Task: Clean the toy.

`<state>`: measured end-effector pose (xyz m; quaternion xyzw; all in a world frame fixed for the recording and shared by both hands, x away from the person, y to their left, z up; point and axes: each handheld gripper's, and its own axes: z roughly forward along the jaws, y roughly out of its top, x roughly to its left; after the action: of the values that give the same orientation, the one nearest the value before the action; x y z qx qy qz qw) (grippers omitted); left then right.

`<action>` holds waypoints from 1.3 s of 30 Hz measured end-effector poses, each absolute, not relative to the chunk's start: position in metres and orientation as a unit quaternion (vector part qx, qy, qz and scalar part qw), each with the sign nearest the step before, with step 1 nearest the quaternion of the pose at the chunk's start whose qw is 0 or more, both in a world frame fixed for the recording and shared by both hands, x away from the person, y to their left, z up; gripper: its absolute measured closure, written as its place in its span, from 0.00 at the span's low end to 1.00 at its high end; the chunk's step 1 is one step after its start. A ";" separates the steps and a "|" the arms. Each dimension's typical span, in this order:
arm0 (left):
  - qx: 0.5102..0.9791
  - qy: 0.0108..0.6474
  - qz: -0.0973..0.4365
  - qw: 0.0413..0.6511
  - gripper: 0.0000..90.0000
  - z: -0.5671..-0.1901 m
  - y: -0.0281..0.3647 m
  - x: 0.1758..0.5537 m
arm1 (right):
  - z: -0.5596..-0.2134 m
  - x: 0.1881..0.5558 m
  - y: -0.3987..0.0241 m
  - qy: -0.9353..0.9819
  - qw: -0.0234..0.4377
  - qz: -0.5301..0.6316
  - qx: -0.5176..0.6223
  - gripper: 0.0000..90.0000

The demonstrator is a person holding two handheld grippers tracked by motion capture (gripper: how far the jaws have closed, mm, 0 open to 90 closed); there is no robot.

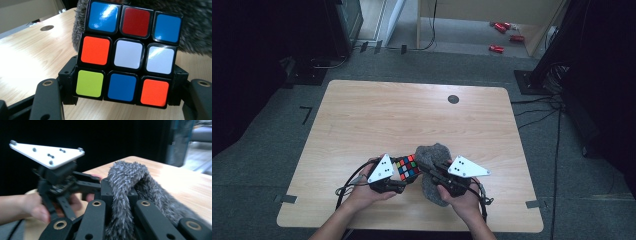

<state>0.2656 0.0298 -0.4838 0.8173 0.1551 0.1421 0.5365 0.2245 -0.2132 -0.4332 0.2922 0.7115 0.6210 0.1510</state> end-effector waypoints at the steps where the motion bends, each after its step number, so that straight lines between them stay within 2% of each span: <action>1: 0.817 0.154 0.140 0.537 0.36 -0.484 0.029 0.265 | -0.434 0.224 -0.212 0.712 0.142 0.624 0.290 0.93; 6: 0.816 0.148 0.139 0.541 0.36 -0.483 0.026 0.262 | -0.439 0.225 -0.205 0.707 0.112 0.635 0.289 0.93; 14: 0.812 0.154 0.143 0.545 0.38 -0.480 0.030 0.264 | -0.445 0.234 -0.217 0.691 0.104 0.634 0.330 0.93; 20: 0.813 0.165 0.163 0.534 0.39 -0.482 0.035 0.267 | -0.451 0.241 -0.226 0.689 0.124 0.610 0.370 0.93; 24: 0.808 0.179 0.175 0.533 0.39 -0.480 0.045 0.272 | -0.463 0.250 -0.234 0.707 0.124 0.564 0.407 0.89; 27: 0.804 0.188 0.180 0.534 0.39 -0.479 0.050 0.274 | -0.474 0.256 -0.239 0.721 0.114 0.540 0.419 0.78; 34: 0.802 0.192 0.185 0.534 0.39 -0.478 0.052 0.275 | -0.475 0.254 -0.241 0.741 0.167 0.509 0.405 0.42; 39: 0.798 0.199 0.189 0.536 0.39 -0.477 0.056 0.276 | -0.467 0.249 -0.247 0.728 0.200 0.505 0.418 0.31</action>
<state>0.2764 0.0562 -0.4766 0.7983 0.1992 0.1886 0.5361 0.2486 -0.2466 -0.4668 0.4183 0.7281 0.5049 0.1997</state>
